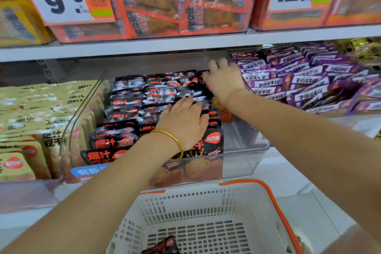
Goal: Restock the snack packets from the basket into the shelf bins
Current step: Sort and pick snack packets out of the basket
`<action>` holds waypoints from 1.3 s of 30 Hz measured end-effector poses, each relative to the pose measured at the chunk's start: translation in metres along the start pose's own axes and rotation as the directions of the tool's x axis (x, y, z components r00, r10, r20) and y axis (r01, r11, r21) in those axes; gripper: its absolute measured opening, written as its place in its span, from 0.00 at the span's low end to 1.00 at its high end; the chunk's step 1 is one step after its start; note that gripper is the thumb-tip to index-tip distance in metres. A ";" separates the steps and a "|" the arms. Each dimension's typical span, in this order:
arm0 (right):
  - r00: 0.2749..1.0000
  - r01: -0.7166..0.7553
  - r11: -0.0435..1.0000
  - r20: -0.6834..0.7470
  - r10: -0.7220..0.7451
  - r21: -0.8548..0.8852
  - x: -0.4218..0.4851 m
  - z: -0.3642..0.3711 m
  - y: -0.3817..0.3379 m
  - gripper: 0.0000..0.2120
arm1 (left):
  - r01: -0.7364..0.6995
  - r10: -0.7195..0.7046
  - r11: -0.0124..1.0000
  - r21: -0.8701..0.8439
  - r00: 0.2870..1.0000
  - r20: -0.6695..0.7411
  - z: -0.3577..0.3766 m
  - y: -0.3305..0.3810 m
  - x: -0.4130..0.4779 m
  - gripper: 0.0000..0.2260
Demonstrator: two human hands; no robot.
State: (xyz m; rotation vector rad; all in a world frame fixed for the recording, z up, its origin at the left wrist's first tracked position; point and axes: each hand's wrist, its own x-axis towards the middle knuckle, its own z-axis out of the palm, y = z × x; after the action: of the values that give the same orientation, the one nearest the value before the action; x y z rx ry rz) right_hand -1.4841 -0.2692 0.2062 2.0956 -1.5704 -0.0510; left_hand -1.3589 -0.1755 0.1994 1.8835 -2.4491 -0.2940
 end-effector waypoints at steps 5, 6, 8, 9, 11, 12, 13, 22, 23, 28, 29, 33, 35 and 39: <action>0.970 -0.151 0.935 0.233 0.076 0.322 -0.022 0.001 0.001 0.15 | -0.010 0.010 1.000 0.010 1.000 -0.005 0.000 -0.002 0.001 0.24; 0.942 -0.119 0.940 0.335 0.005 0.321 -0.030 0.003 -0.001 0.10 | -0.009 0.009 1.000 0.010 1.000 -0.005 0.000 -0.002 0.001 0.24; 0.891 -0.075 0.931 0.443 -0.099 0.359 -0.038 0.014 -0.007 0.12 | -0.003 0.003 1.000 0.008 1.000 0.002 0.000 -0.001 0.001 0.24; 0.883 -0.099 0.904 0.455 -0.113 0.417 -0.040 0.021 -0.009 0.17 | -0.001 0.001 1.000 0.012 1.000 0.007 0.000 0.000 0.001 0.24; 0.891 -0.174 0.833 0.444 -0.094 0.526 -0.038 0.030 -0.011 0.22 | -0.002 0.002 1.000 0.024 1.000 0.006 0.000 0.000 0.001 0.24; 0.900 -0.199 0.803 0.429 -0.078 0.562 -0.036 0.033 -0.011 0.23 | -0.002 0.002 1.000 0.029 1.000 0.006 0.001 0.000 0.002 0.24; 0.902 -0.222 0.784 0.427 -0.060 0.580 -0.035 0.036 -0.012 0.24 | -0.001 0.001 0.999 0.033 1.000 0.008 0.002 -0.001 0.002 0.24; 0.951 -0.295 0.513 0.300 0.077 0.806 -0.063 0.006 -0.001 0.16 | -0.124 0.113 0.992 -0.024 0.957 -0.266 -0.001 0.005 -0.021 0.24; 0.966 -0.256 0.477 0.240 0.096 0.841 -0.079 -0.005 0.002 0.18 | -0.203 0.174 0.979 -0.037 0.907 -0.384 -0.002 0.007 -0.032 0.25; 0.953 0.063 0.378 -0.167 0.251 0.924 -0.189 -0.039 -0.018 0.18 | -0.514 0.378 0.855 -0.066 0.706 -0.599 0.030 0.006 -0.110 0.17; 0.952 0.090 0.342 -0.182 0.247 0.935 -0.207 -0.040 -0.027 0.15 | -0.527 0.396 0.846 -0.078 0.720 -0.570 0.046 0.000 -0.124 0.17; 0.999 -0.030 0.298 0.032 -0.003 0.954 -0.242 -0.010 -0.087 0.11 | -0.389 0.344 0.917 -0.087 0.884 -0.317 0.125 -0.043 -0.153 0.16; 0.956 -0.109 0.369 0.199 -0.216 0.923 -0.242 0.025 -0.121 0.11 | -0.257 0.256 0.964 -0.062 0.966 -0.018 0.155 -0.065 -0.153 0.18; 0.686 -0.276 0.531 0.551 -0.475 0.801 -0.241 0.103 -0.185 0.14 | -0.040 -0.040 0.990 0.132 0.833 0.552 0.185 -0.100 -0.147 0.17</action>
State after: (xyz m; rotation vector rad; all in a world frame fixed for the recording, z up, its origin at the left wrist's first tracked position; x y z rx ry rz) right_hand -1.4330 -0.0540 -0.0256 3.2698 -2.2170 -0.2395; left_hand -1.2521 -0.0354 0.0131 2.0871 -2.8872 -0.7963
